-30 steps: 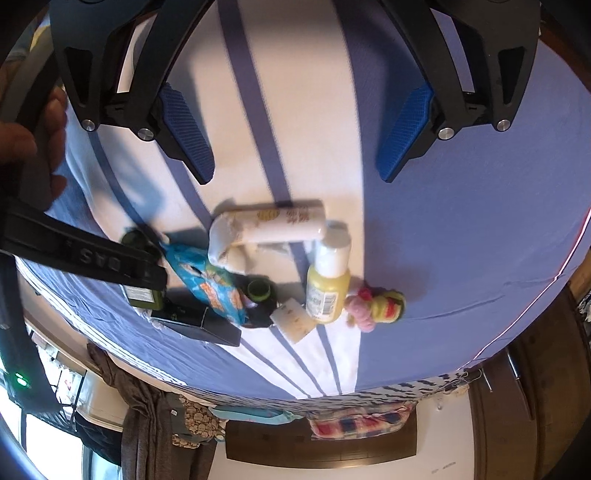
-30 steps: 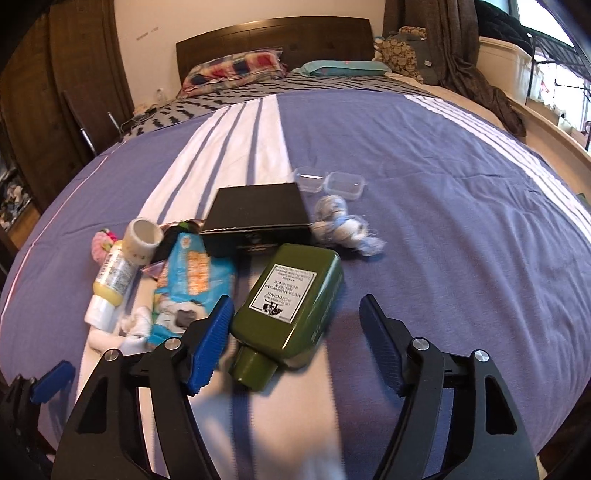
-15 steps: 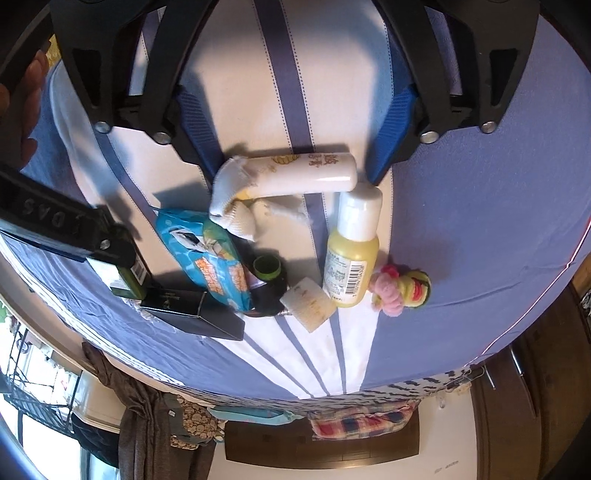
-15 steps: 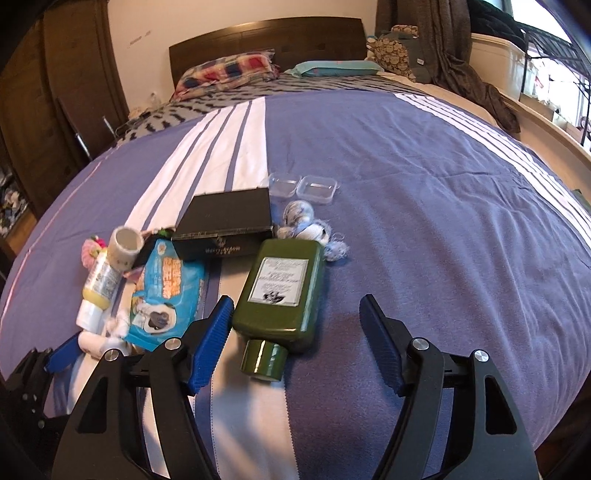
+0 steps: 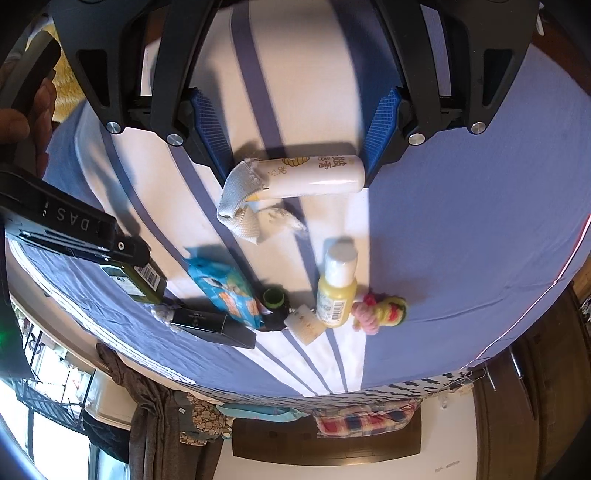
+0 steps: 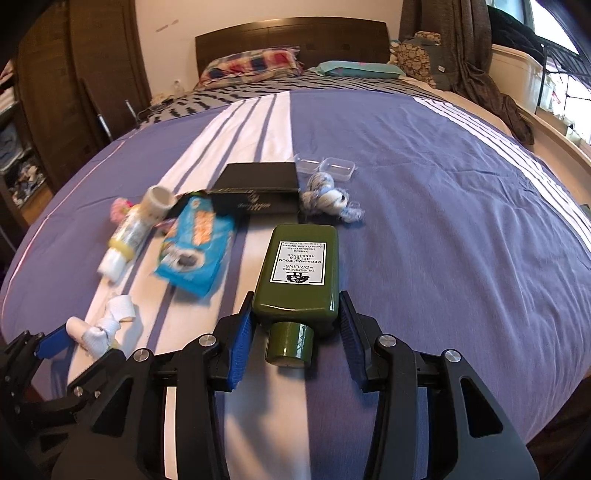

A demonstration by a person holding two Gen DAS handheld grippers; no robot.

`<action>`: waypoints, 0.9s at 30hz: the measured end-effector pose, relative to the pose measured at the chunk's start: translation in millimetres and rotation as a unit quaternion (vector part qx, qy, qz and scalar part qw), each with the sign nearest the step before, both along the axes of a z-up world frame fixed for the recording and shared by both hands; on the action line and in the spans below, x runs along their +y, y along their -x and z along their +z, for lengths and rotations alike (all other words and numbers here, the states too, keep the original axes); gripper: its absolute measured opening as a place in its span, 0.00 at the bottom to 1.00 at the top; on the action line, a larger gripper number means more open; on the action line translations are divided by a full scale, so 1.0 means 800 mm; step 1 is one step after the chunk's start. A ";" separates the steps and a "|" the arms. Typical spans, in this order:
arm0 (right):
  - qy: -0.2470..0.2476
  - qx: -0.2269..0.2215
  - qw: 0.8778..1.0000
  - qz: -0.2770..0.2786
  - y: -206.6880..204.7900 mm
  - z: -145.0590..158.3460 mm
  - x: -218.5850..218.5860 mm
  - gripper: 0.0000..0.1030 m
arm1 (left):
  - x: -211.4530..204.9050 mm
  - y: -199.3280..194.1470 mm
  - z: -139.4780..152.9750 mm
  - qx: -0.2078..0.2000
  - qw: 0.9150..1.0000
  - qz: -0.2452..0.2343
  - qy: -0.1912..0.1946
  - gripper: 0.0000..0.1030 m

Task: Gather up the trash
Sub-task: 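Carry the white tube and green bottle down over the black bin with both tools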

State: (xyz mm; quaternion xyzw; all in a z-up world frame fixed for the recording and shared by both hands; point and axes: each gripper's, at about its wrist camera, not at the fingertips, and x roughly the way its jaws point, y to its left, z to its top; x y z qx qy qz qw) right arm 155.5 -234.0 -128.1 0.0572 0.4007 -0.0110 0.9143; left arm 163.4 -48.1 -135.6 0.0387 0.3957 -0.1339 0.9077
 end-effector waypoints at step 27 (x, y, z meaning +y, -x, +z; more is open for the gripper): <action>-0.005 -0.038 0.998 0.057 0.216 0.044 0.010 0.43 | -0.002 0.206 0.046 -0.050 0.998 -0.037 0.015 0.63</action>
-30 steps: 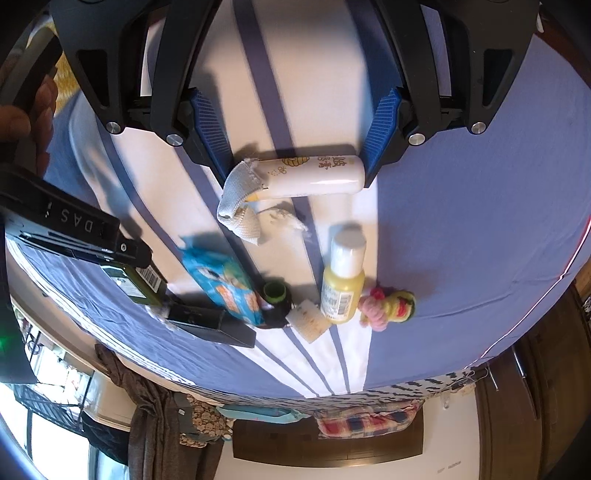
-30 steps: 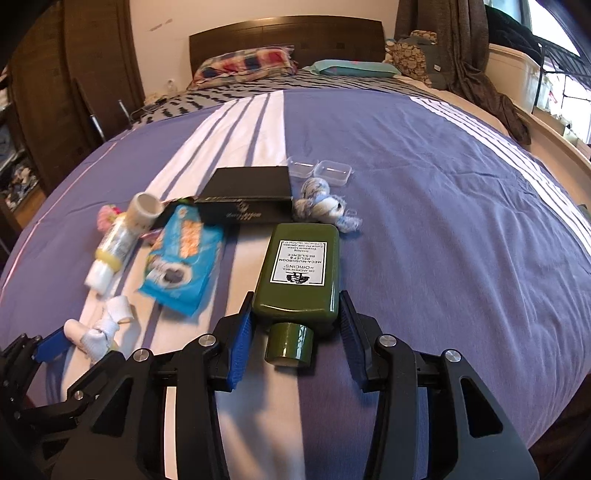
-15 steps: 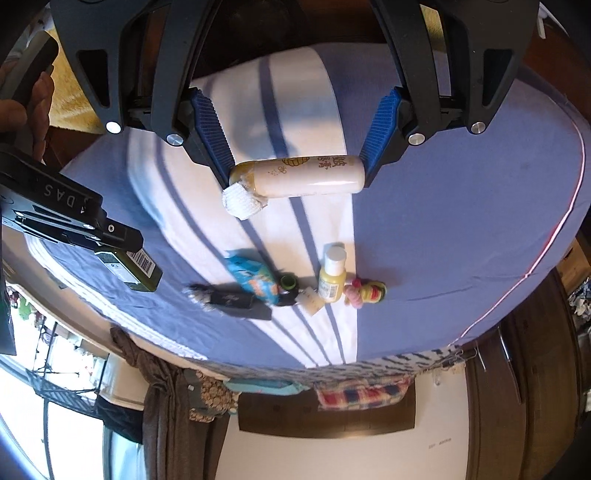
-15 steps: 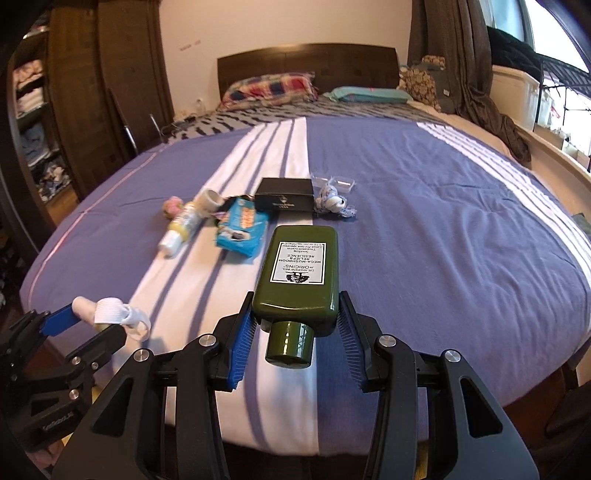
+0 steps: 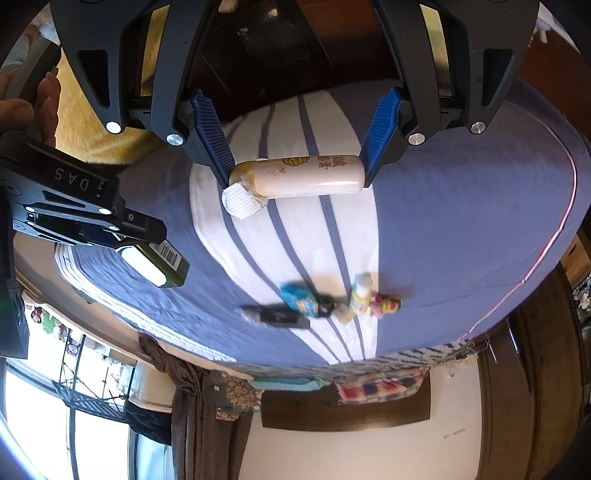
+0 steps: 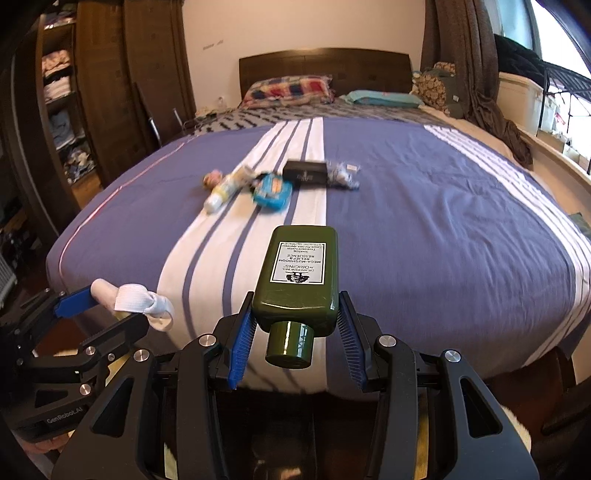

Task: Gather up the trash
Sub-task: 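Carry the white tube and green bottle down over the black bin with both tools, then open both tools to drop the tube and bottle into the bin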

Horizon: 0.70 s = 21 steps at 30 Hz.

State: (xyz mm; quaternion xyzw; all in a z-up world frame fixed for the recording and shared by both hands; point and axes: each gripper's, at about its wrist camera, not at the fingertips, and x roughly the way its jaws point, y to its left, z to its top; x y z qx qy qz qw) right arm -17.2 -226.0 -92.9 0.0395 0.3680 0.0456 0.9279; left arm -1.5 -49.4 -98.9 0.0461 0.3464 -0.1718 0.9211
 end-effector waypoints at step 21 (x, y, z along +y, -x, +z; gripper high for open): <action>-0.068 0.225 0.970 0.061 0.020 -0.179 0.033 0.43 | -0.009 0.009 -0.193 0.224 0.974 -0.021 -0.023 0.63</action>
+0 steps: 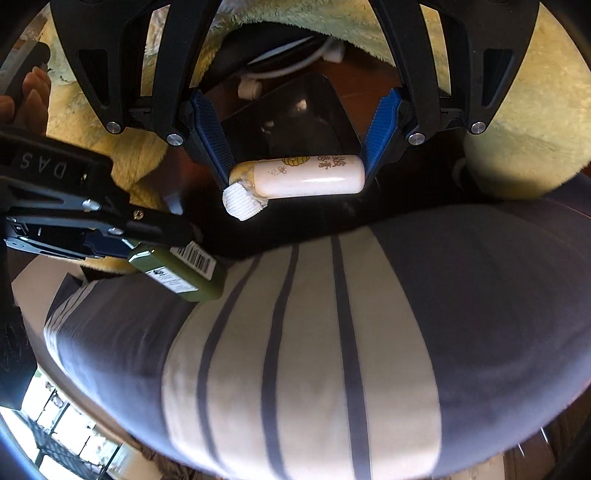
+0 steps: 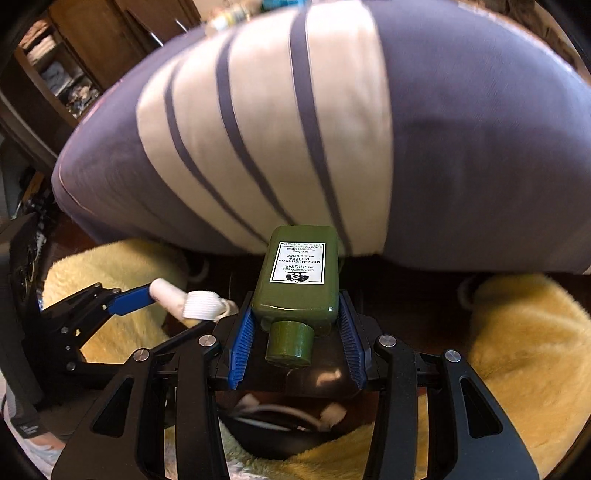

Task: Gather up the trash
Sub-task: 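Open both tools to drop the tube and bottle into the bin, then grasp the yellow bottle with the left tool while the right tool grasps the blue snack wrapper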

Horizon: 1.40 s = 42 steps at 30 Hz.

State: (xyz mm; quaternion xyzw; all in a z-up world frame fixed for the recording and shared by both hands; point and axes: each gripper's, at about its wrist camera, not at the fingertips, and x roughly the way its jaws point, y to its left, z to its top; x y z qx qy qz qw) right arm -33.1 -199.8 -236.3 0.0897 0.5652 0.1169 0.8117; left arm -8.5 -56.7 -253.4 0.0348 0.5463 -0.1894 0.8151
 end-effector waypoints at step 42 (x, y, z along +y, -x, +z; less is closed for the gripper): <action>0.042 -0.161 0.982 -0.089 -0.086 0.146 -0.086 0.62 | 0.049 -0.086 0.135 -0.146 0.988 0.051 -0.021 0.83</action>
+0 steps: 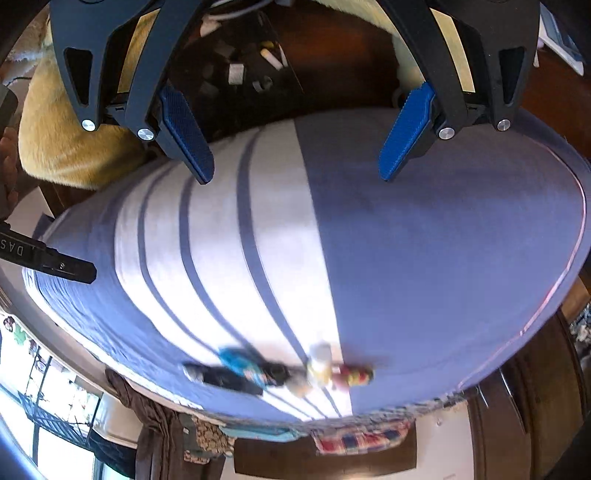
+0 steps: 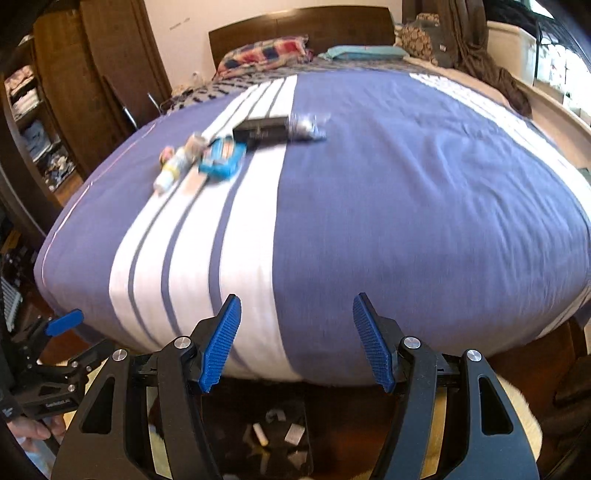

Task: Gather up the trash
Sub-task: 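Grasp the yellow bottle with the left tool while the right tool grasps the blue snack wrapper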

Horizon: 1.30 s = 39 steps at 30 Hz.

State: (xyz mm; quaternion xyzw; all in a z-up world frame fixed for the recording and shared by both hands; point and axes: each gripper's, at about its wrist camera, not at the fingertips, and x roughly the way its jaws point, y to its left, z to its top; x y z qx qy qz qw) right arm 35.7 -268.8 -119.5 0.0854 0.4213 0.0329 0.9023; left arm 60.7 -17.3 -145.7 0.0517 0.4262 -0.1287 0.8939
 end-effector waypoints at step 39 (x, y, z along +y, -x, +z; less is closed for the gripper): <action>-0.005 0.011 0.998 0.056 -0.263 -0.005 0.131 0.62 | 0.007 -0.221 0.005 -0.017 1.000 0.019 -0.005 0.82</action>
